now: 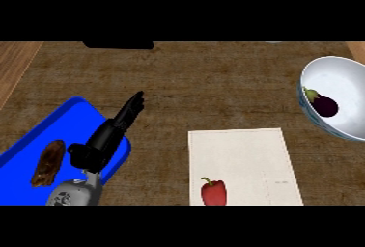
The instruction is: Pick the eggplant from the placemat and place it in the bowl
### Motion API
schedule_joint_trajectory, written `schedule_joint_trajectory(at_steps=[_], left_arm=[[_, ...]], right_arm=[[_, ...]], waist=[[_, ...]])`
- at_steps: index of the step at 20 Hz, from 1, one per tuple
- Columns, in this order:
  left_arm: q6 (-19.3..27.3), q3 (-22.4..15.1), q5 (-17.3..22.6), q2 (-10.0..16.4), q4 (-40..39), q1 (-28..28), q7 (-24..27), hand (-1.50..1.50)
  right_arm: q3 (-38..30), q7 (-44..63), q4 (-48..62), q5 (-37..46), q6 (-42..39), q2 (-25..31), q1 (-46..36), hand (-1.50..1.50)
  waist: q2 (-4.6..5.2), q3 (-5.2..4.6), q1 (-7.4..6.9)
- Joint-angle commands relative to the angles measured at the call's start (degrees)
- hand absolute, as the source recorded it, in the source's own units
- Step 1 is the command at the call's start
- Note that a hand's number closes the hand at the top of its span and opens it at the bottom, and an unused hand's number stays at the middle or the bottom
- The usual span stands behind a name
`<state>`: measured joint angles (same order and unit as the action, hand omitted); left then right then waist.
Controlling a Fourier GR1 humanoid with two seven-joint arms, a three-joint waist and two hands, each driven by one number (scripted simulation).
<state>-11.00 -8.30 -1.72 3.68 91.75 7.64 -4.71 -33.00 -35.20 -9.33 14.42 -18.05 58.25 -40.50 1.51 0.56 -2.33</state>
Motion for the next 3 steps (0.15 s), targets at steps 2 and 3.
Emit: schedule_joint_trajectory(at_steps=[2,3], left_arm=[[0.68,-0.88,-0.41,-1.00,0.95,0.54,-1.41,0.00],[-0.71,0.33,0.34,0.55,0.12,-0.40,0.74,0.00]], right_arm=[[-1.03,-4.13,1.75,-0.82,-6.95,3.23,4.32,-1.50],[-1.10,-2.93,1.76,-0.75,-7.33,4.97,3.89,-1.50]], waist=[[0.11,0.21,0.08],[0.30,0.16,-0.41]])
